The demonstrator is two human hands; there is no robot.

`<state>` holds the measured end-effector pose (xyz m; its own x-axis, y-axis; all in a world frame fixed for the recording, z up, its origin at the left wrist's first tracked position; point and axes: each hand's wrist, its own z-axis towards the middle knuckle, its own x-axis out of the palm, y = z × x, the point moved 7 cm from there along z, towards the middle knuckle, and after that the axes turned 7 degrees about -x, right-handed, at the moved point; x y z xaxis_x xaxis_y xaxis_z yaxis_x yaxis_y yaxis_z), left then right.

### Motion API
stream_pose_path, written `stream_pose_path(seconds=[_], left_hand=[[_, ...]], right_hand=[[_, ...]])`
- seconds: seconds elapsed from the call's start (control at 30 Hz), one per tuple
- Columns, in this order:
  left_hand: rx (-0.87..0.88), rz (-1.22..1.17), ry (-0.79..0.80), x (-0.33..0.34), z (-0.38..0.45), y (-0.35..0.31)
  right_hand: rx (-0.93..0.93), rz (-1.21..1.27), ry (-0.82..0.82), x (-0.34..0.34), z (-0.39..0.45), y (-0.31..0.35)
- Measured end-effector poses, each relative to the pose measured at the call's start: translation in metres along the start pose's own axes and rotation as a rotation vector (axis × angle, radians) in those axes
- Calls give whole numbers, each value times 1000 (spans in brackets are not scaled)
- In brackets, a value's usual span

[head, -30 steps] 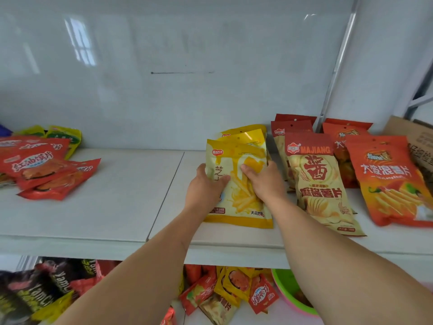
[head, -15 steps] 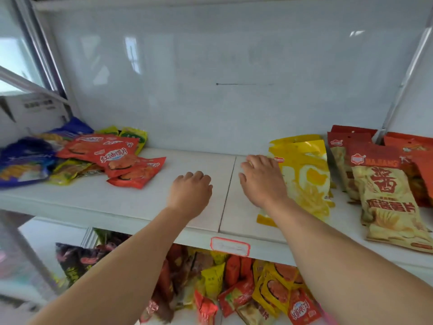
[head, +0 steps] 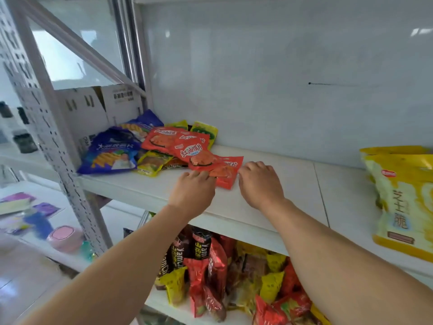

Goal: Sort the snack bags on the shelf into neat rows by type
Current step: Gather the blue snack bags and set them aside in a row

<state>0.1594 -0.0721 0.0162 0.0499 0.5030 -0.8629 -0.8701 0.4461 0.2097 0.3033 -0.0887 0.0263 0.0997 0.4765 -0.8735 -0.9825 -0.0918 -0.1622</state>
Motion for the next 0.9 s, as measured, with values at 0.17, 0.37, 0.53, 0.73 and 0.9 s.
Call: stream_pose_path(seconds=[0.17,0.37,0.53,0.73,0.9], left_hand=[[-45,-45,-21,22,13,38],[-81,-61,-73,55,50,77],[-219,-104,-111,58,80,110],[-359,-213,-141,68,103,157],[-541,-291,-130,73,113,221]], right_hand=[[9,26,1,17,40,18],[23,75,-6,42,94,19],[37,162,-29,59,147,18],[55,286,-31,79,197,39],[89,448,-96,83,239,68]])
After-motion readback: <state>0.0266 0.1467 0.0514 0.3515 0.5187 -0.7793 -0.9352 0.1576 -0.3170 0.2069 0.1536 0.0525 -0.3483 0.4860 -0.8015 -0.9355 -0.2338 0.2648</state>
